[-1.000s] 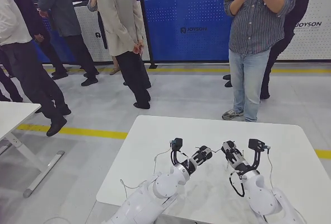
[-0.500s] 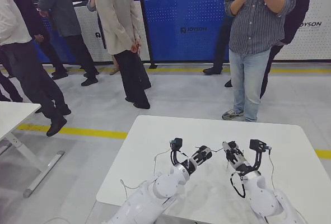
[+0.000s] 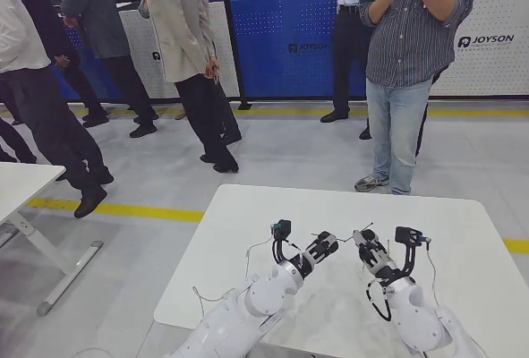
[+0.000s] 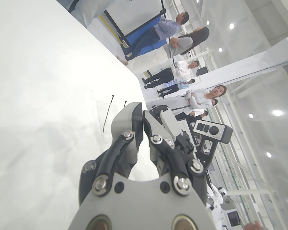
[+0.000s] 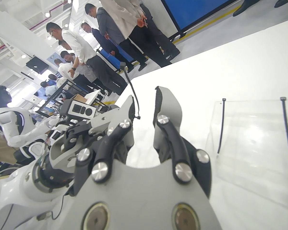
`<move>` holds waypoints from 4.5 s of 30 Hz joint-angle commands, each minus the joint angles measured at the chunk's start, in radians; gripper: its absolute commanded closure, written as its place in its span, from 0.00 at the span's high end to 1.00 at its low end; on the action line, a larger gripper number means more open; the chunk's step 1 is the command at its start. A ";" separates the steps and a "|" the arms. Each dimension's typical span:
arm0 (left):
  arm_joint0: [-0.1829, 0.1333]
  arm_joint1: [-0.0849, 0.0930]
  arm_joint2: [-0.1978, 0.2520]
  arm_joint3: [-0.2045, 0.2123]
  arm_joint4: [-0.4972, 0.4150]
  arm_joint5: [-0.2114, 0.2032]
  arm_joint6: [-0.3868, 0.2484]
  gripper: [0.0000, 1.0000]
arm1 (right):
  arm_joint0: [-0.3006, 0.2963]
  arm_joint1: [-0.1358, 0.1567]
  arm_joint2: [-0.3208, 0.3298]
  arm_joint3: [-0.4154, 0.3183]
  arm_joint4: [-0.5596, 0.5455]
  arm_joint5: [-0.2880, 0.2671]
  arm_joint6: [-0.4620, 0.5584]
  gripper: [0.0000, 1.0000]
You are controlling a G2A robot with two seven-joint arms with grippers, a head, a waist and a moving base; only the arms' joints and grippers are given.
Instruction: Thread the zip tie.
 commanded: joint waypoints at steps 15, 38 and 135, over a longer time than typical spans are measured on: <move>0.015 -0.001 -0.007 -0.017 0.013 -0.018 -0.016 0.00 | 0.004 -0.006 -0.002 0.007 -0.007 -0.022 0.018 0.00; 0.023 -0.005 -0.007 -0.025 0.058 0.013 -0.005 0.40 | -0.021 -0.008 0.020 -0.012 -0.036 -0.034 -0.002 0.00; 0.014 -0.027 0.001 -0.018 0.077 -0.005 -0.039 0.00 | -0.038 -0.005 0.081 -0.011 0.022 -0.133 0.064 0.00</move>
